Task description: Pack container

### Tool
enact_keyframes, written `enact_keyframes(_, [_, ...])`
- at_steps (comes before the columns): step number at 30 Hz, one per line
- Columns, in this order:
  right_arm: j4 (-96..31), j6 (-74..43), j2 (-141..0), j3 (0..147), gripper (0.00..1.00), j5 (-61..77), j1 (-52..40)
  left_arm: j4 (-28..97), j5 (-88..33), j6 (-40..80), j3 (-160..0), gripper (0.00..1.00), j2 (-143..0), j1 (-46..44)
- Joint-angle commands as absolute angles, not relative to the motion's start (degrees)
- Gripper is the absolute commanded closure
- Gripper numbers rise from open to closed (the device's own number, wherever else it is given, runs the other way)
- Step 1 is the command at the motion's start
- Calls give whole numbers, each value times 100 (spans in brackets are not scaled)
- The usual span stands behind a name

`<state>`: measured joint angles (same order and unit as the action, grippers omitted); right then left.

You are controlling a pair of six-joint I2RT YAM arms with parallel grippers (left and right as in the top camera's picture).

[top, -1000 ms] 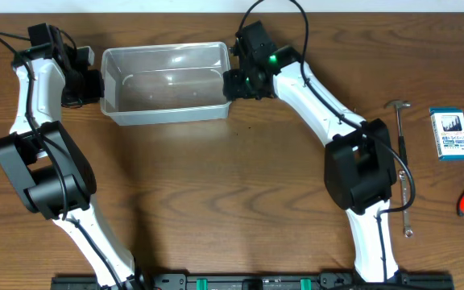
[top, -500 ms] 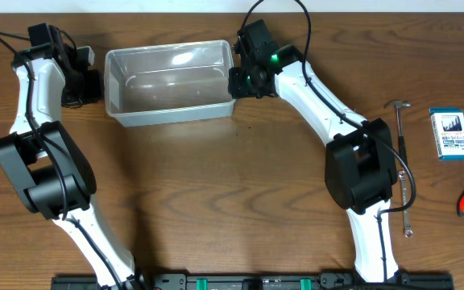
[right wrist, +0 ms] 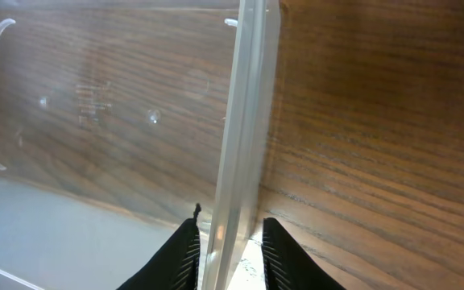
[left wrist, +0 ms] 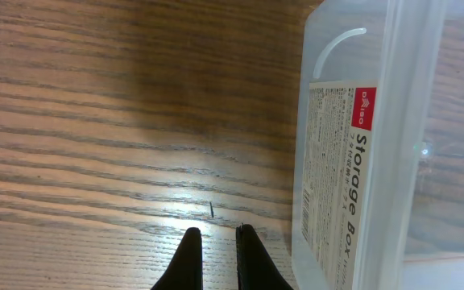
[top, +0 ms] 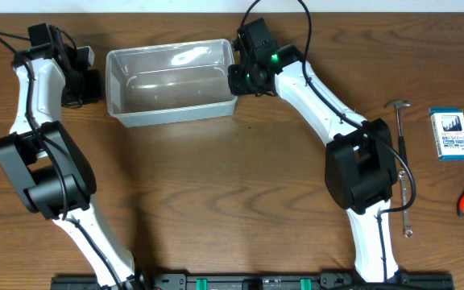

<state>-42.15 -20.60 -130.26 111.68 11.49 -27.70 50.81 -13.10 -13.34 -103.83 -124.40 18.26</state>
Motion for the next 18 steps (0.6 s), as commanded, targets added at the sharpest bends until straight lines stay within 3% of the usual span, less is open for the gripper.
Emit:
enact_keyframes(1, [-4145,-2073,-13043,11284,76,1096,-2746,5092,-1238,-1304,-10328,94,-12446,1837])
enact_keyframes(18, [-4091,-2073,-13043,11284,88,1096,-2781,5092,-1238,-1306,-10328,94,-12446,1837])
